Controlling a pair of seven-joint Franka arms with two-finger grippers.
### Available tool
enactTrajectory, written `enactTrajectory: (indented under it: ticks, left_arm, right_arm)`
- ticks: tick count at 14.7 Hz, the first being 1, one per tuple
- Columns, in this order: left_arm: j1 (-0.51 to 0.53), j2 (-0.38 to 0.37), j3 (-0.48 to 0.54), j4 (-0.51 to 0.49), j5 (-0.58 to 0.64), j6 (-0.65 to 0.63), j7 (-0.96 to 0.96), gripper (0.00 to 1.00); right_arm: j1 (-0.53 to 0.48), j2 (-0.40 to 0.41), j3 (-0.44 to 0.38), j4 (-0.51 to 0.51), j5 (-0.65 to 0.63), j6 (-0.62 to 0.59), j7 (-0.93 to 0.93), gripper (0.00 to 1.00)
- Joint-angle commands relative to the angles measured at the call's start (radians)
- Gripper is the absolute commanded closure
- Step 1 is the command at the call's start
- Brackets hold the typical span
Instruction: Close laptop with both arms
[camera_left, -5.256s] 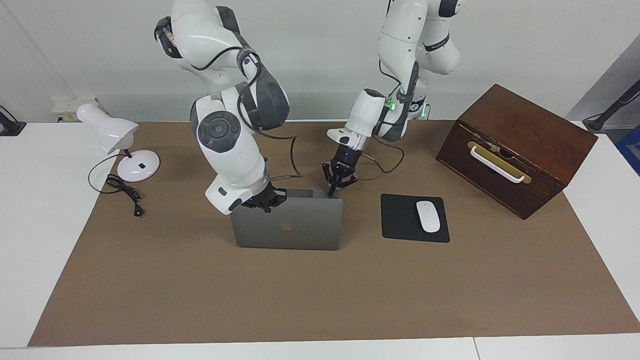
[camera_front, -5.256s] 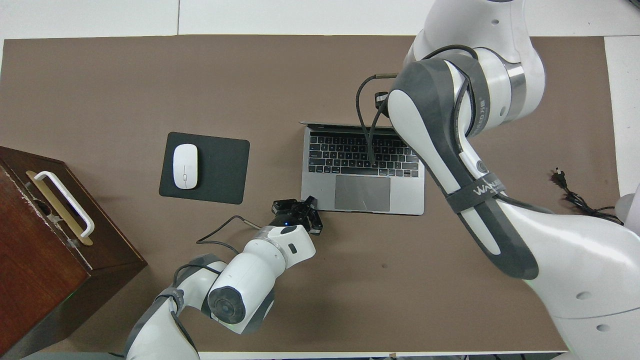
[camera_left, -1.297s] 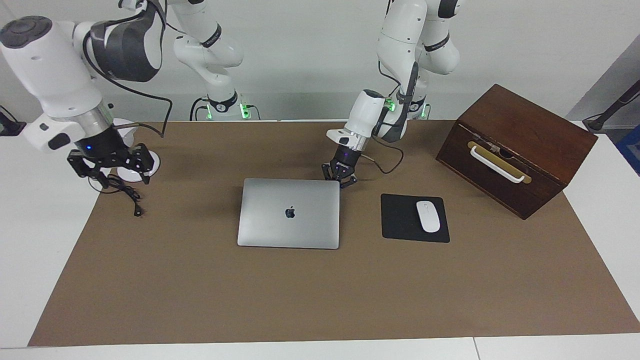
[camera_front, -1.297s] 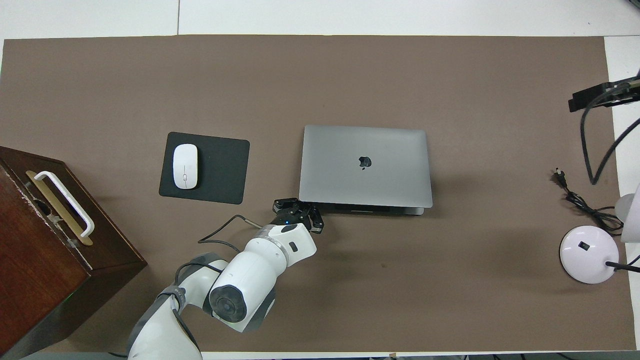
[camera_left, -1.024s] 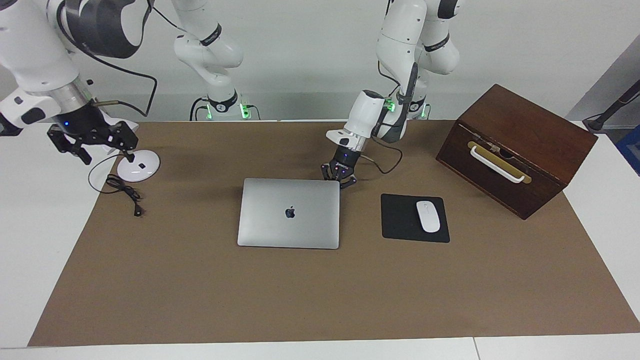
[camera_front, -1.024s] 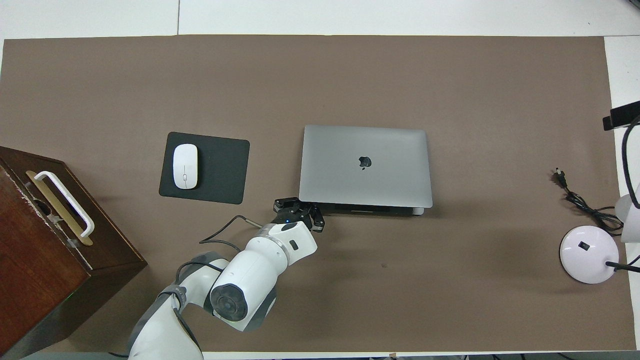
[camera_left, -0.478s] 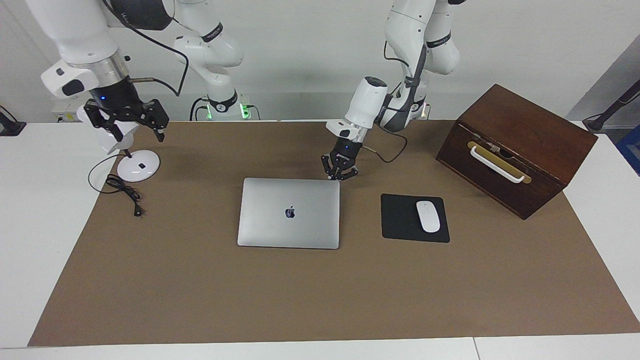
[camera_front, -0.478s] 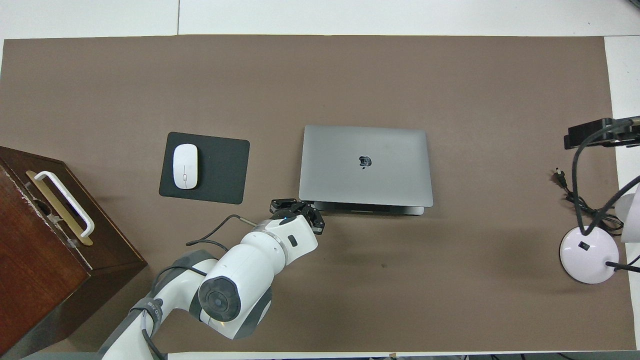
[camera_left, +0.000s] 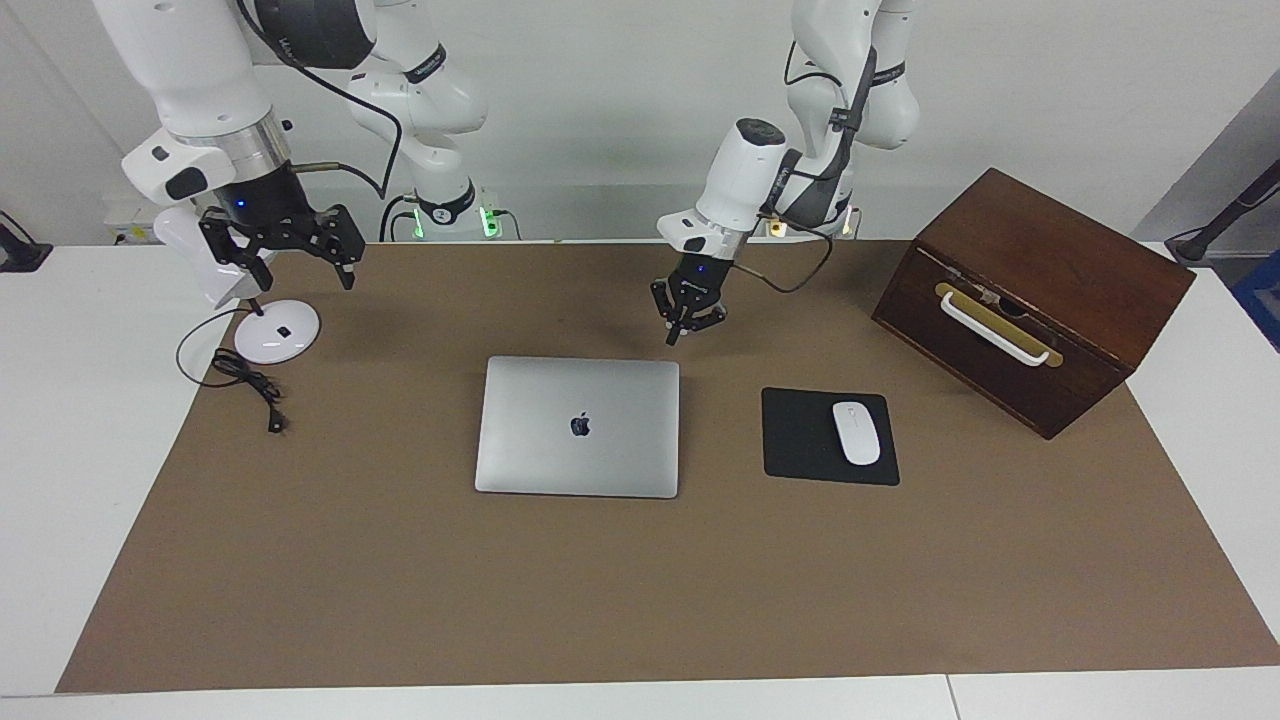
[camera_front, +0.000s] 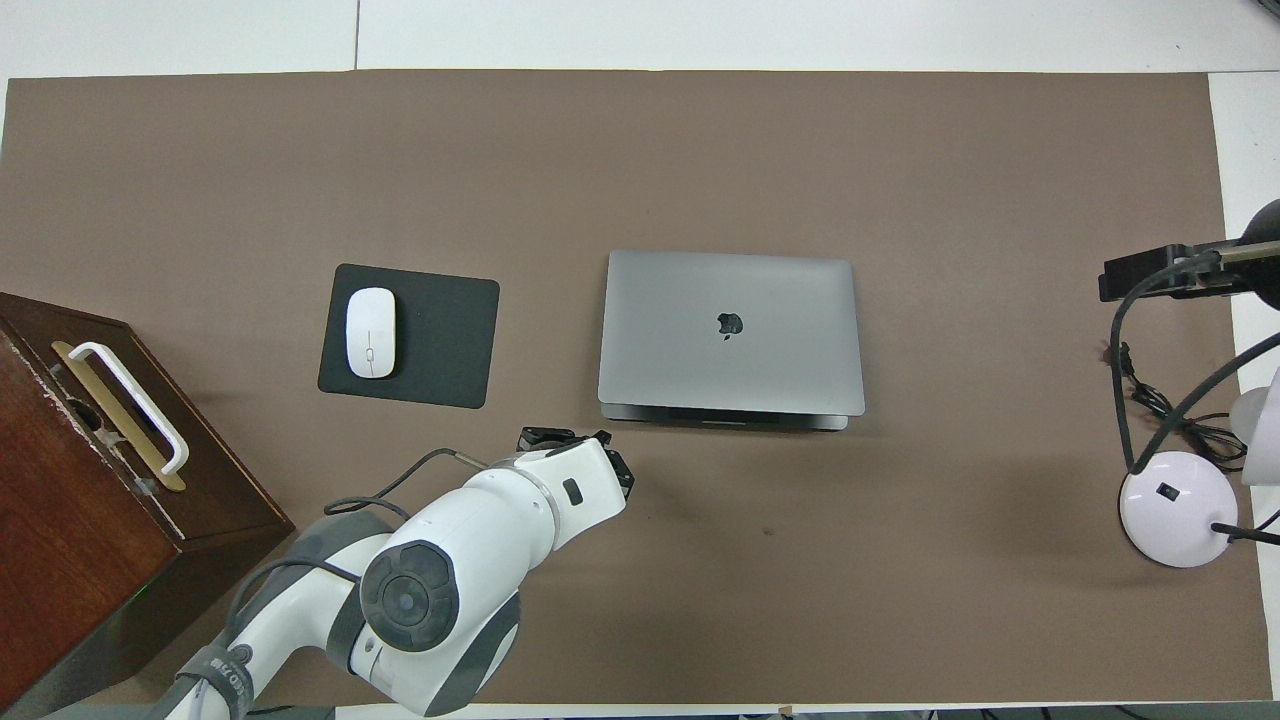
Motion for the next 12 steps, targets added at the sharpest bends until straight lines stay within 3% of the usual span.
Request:
enactTrajectory:
  ticks: [1,4,8,12]
  left_arm:
    - [0.039,-0.083,-0.001,-0.013,0.006,-0.132,0.019,1.00]
    - [0.092,-0.148,0.001,0.043,0.006,-0.331,0.039,1.00]
    - [0.154,-0.166,0.004,0.192,0.006,-0.609,0.048,1.00]
    - [0.223,-0.186,0.001,0.232,0.009,-0.701,0.074,1.00]
  right_arm:
    - [0.009,-0.063,0.005,-0.132,0.005,0.113,-0.017,0.00]
    - [0.015,-0.069,0.005,-0.154,0.005,0.146,-0.018,0.00]
    - [0.012,-0.069,0.005,-0.154,0.005,0.132,-0.018,0.00]
    - [0.003,-0.069,0.003,-0.151,0.005,0.141,-0.020,0.00]
